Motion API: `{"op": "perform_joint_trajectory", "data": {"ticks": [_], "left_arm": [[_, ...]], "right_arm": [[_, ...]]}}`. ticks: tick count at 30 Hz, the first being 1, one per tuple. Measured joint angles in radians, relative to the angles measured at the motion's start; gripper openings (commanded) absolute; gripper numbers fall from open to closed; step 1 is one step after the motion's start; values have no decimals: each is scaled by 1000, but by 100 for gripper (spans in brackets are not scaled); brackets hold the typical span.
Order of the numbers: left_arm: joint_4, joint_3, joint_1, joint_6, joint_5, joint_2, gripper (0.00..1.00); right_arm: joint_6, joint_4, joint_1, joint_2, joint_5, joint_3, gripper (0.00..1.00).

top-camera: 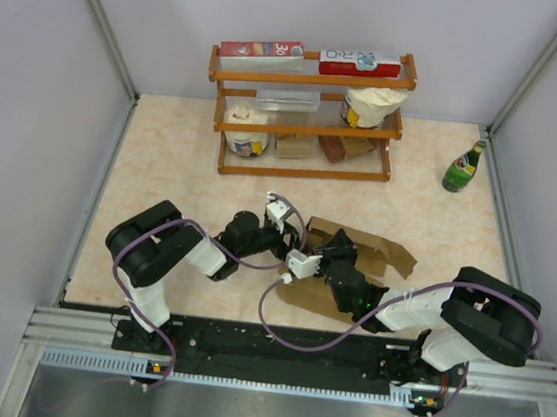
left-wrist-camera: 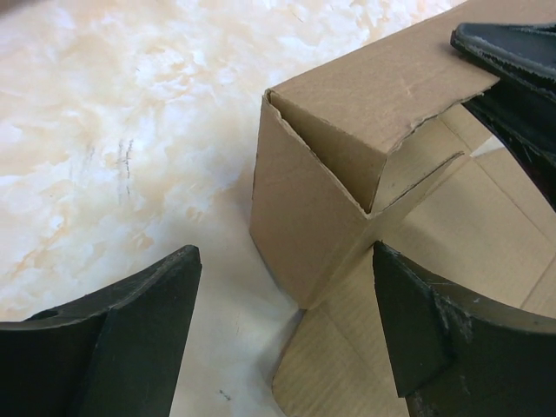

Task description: Fold the paper box

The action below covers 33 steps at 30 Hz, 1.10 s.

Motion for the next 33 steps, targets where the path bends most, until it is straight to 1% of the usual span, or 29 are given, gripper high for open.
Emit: {"op": "perform_joint_trajectory", "data": {"ticks": [6,19,29,33], "left_arm": [[13,0,-46,18,-110,9,84],[42,13,-164,72,-440,68,84],[69,53,-207,96,-600,92,83],[85,67,-223,104,-644,100,80]], "right_arm": [[34,-27,5,-1,0,0,21],[96,-85,7,-8,0,1,26],[139,-130,8,-31,6,1,27],[156,-148,8,-38,6,2,27]]}}
